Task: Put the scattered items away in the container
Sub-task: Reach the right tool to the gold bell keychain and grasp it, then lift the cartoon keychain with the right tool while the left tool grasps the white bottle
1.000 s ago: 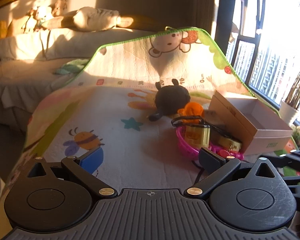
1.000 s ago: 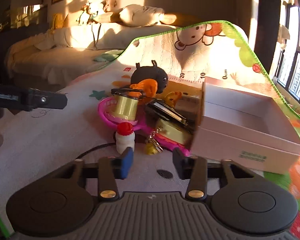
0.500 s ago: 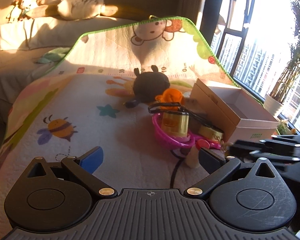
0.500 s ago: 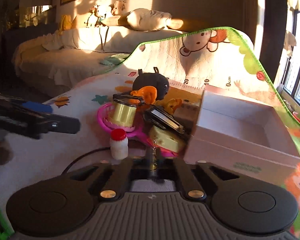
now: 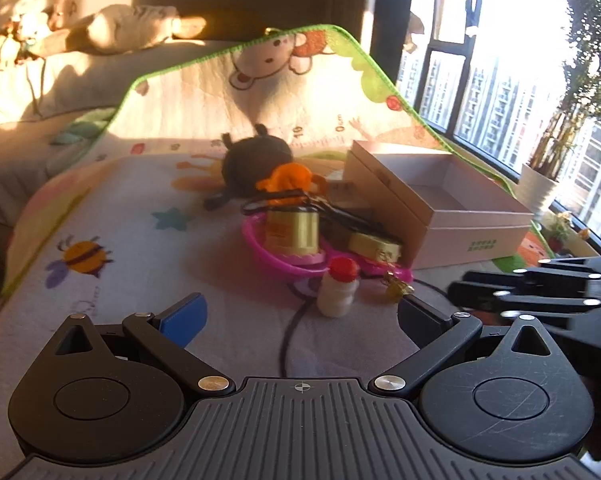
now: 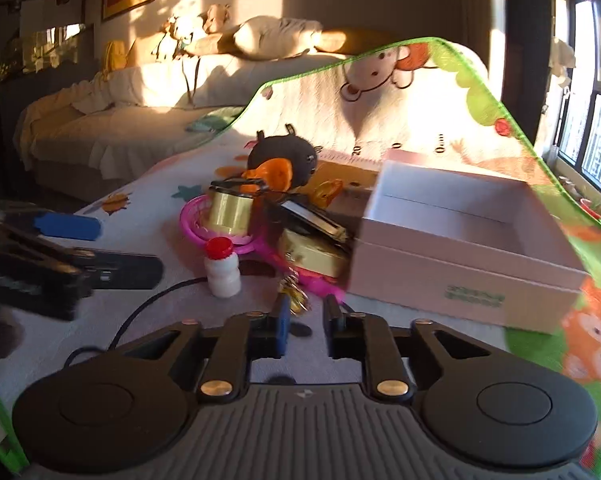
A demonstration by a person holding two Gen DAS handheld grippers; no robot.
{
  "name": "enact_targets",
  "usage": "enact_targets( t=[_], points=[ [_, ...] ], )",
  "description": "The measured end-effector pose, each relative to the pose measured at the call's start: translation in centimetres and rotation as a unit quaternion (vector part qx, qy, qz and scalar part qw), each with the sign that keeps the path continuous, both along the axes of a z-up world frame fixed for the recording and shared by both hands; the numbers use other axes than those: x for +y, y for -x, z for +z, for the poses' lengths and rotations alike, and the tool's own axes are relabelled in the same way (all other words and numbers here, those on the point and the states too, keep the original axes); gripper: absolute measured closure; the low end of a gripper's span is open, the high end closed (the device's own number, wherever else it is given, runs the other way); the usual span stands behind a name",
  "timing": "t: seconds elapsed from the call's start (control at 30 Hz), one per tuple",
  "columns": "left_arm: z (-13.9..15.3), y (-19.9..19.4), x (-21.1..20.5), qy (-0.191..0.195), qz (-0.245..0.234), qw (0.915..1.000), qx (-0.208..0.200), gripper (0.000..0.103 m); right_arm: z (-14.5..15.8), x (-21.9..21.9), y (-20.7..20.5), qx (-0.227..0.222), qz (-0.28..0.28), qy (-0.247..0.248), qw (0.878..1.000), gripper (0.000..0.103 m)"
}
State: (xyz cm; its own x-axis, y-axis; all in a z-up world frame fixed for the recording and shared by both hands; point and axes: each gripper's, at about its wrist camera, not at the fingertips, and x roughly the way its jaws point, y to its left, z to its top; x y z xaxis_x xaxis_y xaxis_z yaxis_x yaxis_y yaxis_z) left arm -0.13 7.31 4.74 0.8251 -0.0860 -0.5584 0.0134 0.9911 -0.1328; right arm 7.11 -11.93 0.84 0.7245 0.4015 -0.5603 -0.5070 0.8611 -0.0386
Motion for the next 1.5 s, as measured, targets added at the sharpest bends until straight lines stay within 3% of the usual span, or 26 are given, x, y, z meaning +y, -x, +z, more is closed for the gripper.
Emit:
enact_targets(
  t=[0.03,0.1,0.2,0.43,0.6,0.83,1.0,1.17,1.33,1.5],
  points=[
    [0.1,0.1,0.6,0.003,0.009,1.0,0.001,0.0,-0.4,1.1,-0.7,-0.003,0.005,0.006,1.0,0.053],
    [0.1,0.3,1.7,0.008,0.027,0.9996,0.008,0.0,-1.2,2.8,-1.9,-0.007,0.002,0.021,1.0,0.04],
    [0.0,0.8,2.9,0.013,0.039,0.999,0.015,0.0,-2.1,4.3,-2.8,0.015,0.01,0.061,0.998,0.083],
    [-0.3,1.4,3.1,0.028,0.04,0.9986,0.02,0.0,3.4,-0.7,3.3,-0.004,0.025,-0.009,1.0,0.083],
    [0.3,2.4,0.8,0.032,-0.004,0.9994,0.008,0.0,5.9,-4.9,7.2,0.009,0.016,-0.053,0.998,0.083],
    [0.5,3.2,-1.6,0.01,-0.044,0.9989,0.01,0.0,3.1,-9.8,5.3,0.056,-0.084,-0.064,0.993,0.083],
    [0.1,3.0,-2.0,-0.004,-0.044,0.9988,0.023,0.0,1.2,-11.8,4.4,0.033,-0.145,-0.031,0.988,0.083],
    [-0.5,2.8,-2.4,-0.01,-0.044,0.9983,0.036,0.0,1.3,-14.2,5.1,0.001,-0.181,-0.027,0.983,0.069],
    [-1.0,2.6,-3.2,-0.017,-0.054,0.9975,0.042,0.0,1.2,-14.4,7.0,-0.001,-0.143,-0.05,0.989,0.044],
    [-1.1,2.2,-3.8,-0.021,-0.053,0.9981,0.023,0.0,-0.4,-12.6,7.6,0.003,-0.12,-0.044,0.992,0.038]
  ],
)
